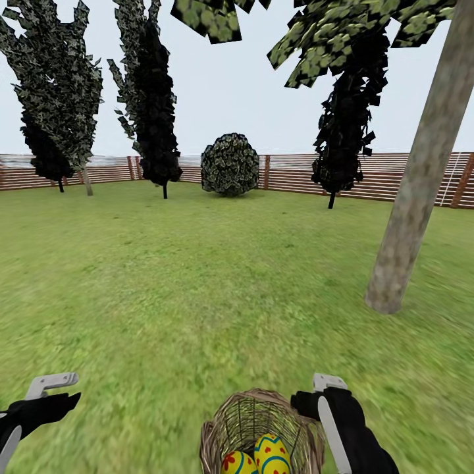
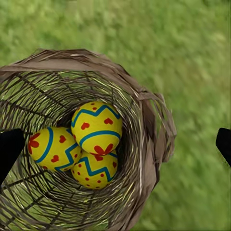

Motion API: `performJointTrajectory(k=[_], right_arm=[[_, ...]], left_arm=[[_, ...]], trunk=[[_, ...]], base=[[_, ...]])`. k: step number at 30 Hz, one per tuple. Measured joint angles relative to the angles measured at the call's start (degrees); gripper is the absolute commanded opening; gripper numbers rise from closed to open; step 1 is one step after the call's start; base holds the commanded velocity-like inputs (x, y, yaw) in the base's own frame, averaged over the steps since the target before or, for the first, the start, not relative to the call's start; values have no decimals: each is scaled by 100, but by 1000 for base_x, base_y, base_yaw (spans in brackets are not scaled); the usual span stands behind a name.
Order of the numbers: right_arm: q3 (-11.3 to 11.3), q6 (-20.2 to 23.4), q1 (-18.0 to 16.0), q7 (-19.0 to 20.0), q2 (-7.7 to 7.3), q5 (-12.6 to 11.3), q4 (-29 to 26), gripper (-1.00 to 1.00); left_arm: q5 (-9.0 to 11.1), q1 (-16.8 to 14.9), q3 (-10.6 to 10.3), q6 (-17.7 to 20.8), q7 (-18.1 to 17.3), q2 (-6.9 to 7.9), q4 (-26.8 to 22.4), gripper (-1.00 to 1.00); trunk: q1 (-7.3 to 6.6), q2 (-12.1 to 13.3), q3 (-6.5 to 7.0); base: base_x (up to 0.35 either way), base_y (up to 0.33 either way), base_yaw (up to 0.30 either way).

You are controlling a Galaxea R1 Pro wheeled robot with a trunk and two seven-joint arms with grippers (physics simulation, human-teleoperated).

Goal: Take the three Easter eggs out of the wicker basket on the lawn in the garden, then place them on the lawn next to a single tree (choose any tree) so that all three eggs are next to the same tree and none are left in the basket.

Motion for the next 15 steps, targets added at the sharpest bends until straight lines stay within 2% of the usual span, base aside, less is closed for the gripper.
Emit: performJointTrajectory(k=[6,11,15], right_arm=[[-136,9,-121,-8,-146,13,93,100],[-268,2,-252,-9,-224,6,351,100],[-292,-3,-302,-13,-237,4,449,100]], left_arm=[[3,0,1,23,-12,4,-3,100],[0,0,-3,17,3,4,-5,100],[-1,0,-6,17,3,4,-7,100]], trunk=[[0,0,0],[109,-199,-89],[197,-360,-161]], base=[[0,0,0],[0,0,0],[0,0,0]])
